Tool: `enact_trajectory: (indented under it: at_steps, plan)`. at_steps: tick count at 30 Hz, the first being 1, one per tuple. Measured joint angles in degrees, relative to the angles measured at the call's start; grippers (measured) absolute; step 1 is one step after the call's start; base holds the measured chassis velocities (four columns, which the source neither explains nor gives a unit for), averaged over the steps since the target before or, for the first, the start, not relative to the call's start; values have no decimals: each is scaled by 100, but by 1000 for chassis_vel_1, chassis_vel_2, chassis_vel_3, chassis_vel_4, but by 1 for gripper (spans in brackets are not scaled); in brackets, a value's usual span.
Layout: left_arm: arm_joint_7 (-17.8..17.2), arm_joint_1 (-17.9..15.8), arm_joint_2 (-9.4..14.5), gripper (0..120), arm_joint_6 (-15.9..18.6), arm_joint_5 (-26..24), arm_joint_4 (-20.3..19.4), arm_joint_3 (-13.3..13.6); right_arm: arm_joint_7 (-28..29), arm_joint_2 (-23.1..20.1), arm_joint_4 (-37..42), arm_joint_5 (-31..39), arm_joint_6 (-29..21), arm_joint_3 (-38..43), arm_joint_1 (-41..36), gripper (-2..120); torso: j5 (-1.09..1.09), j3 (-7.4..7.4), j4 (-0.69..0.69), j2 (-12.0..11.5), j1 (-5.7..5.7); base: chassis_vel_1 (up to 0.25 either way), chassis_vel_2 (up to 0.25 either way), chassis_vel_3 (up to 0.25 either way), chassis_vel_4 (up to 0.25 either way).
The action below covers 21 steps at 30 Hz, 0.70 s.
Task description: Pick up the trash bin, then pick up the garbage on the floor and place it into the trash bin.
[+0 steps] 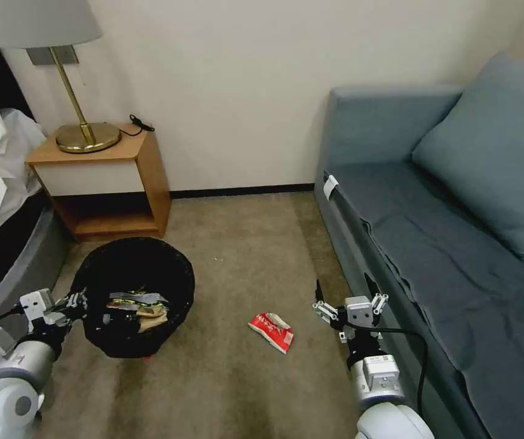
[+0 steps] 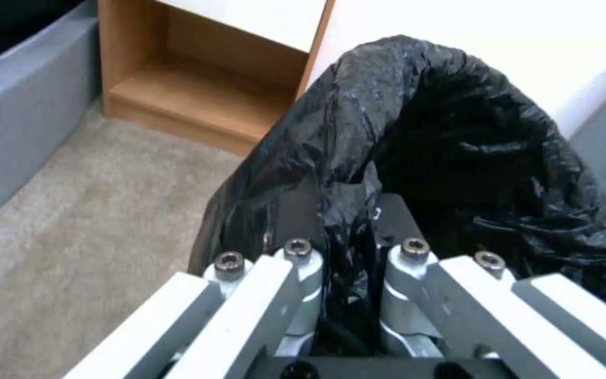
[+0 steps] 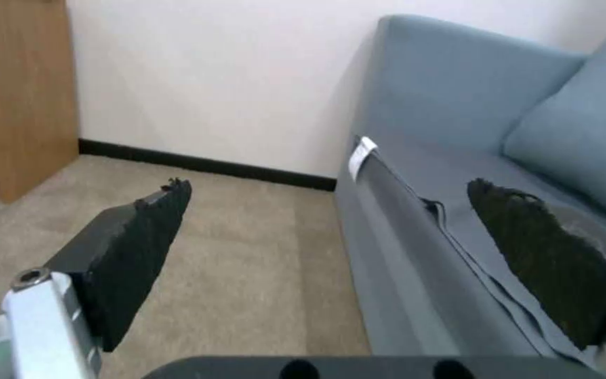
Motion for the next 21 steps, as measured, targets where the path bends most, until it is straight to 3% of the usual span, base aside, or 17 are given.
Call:
enact_trajectory:
  at_steps: [21]
  plan:
    - [59, -101, 381, 6, -57, -212, 286, -164, -221, -363, -516, 79, 89, -425, 494, 100, 1, 0, 0, 0, 0, -81, 78, 77, -74]
